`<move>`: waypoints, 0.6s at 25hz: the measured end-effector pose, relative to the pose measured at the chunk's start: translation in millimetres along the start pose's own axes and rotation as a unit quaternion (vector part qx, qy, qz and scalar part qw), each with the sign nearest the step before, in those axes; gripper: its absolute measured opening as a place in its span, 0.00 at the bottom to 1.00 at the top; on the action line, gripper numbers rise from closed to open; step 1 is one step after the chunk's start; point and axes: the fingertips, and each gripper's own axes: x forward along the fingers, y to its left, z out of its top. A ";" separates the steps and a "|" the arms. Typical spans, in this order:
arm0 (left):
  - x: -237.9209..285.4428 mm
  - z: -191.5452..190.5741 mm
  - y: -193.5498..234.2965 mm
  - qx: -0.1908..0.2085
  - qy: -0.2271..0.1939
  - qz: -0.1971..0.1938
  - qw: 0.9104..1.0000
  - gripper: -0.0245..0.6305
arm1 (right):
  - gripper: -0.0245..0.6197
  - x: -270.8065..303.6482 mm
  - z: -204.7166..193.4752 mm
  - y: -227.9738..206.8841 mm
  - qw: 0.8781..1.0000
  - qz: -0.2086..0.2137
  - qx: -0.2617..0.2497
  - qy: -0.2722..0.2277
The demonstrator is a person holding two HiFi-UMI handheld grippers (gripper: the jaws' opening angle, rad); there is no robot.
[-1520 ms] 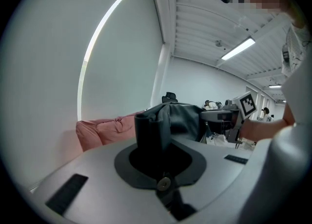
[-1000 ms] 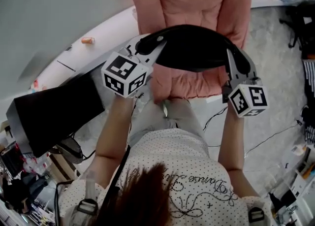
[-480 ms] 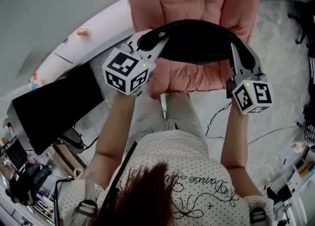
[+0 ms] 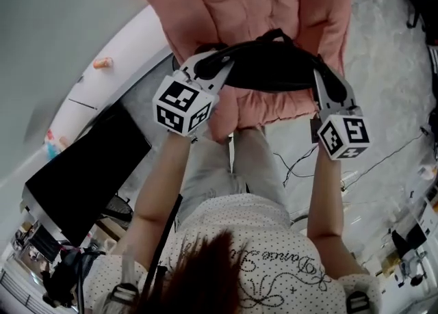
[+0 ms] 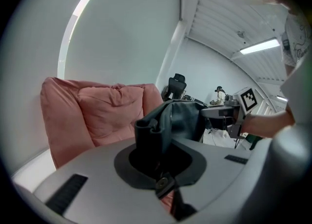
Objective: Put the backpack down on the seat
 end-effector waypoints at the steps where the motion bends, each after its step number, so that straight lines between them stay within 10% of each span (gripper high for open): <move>1: 6.5 -7.5 5.2 -0.006 0.005 -0.004 1.000 0.07 | 0.16 6.0 -6.9 -2.3 1.000 -0.004 0.003 0.009; 15: 76.3 -83.4 40.2 -0.075 0.043 0.016 0.996 0.07 | 0.18 76.4 -70.2 -47.8 0.996 -0.036 0.016 0.074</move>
